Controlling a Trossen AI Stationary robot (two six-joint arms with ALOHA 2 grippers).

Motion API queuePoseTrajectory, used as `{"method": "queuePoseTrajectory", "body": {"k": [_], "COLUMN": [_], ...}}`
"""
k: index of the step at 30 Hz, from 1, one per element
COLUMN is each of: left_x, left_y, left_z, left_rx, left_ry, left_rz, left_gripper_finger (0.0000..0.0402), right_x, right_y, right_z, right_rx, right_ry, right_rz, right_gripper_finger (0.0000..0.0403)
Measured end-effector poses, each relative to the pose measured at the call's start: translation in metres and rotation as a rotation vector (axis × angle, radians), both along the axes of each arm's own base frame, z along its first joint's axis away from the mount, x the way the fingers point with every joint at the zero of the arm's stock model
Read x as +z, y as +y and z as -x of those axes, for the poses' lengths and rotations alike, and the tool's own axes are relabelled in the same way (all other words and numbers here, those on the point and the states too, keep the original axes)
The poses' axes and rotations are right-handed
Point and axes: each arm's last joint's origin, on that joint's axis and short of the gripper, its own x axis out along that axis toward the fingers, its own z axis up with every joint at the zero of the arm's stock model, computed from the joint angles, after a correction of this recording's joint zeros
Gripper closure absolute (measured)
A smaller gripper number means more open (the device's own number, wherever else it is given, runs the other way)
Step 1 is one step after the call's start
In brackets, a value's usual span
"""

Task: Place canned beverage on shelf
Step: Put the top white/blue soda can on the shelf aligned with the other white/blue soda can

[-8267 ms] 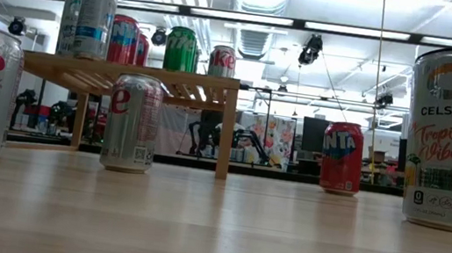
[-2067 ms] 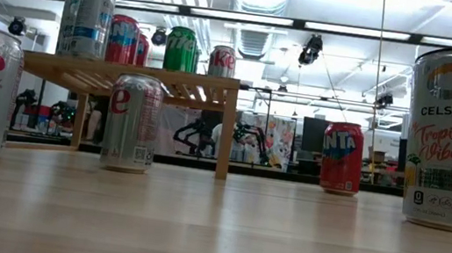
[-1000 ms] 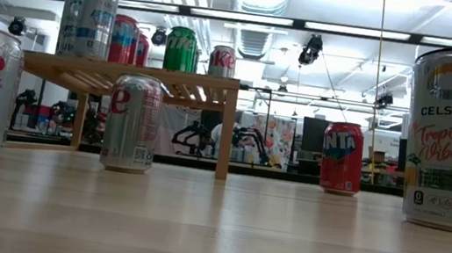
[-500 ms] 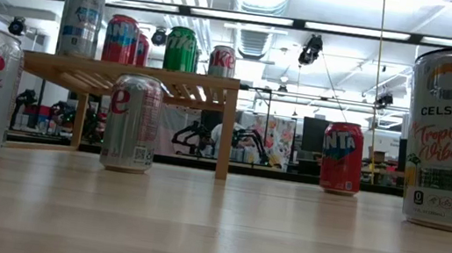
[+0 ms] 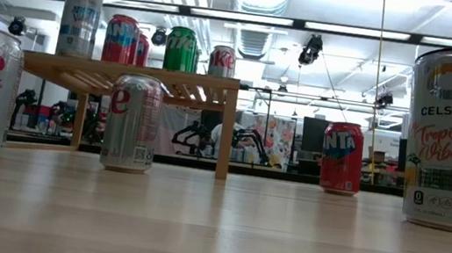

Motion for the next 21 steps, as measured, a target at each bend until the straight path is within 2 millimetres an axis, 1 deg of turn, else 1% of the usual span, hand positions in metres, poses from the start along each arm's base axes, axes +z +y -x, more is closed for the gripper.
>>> {"method": "queuePoseTrajectory", "body": {"k": [7, 13, 16, 21], "left_x": [0.0, 0.003, 0.008, 0.018], "left_y": [0.001, 0.001, 0.0, -0.004], "left_z": [-0.003, 0.0, 0.0, -0.009], "left_rx": [0.028, 0.05, 0.06, 0.003], "left_ry": [-0.01, -0.048, -0.116, -0.254], "left_rz": [-0.035, -0.013, 0.052, 0.205], "left_gripper_finger": [0.0401, 0.0401, 0.0401, 0.0401], "right_x": [0.0, 0.0, 0.0, 0.0], "right_y": [0.0, 0.0, 0.0, 0.0], "right_z": [0.0, 0.0, 0.0, 0.0], "right_rx": [-0.003, -0.004, -0.004, 0.001], "right_ry": [-0.001, -0.001, 0.0, 0.001], "right_rz": [-0.004, -0.006, -0.006, 0.0], "right_gripper_finger": [0.0376, 0.0376, 0.0376, 0.0376]}}
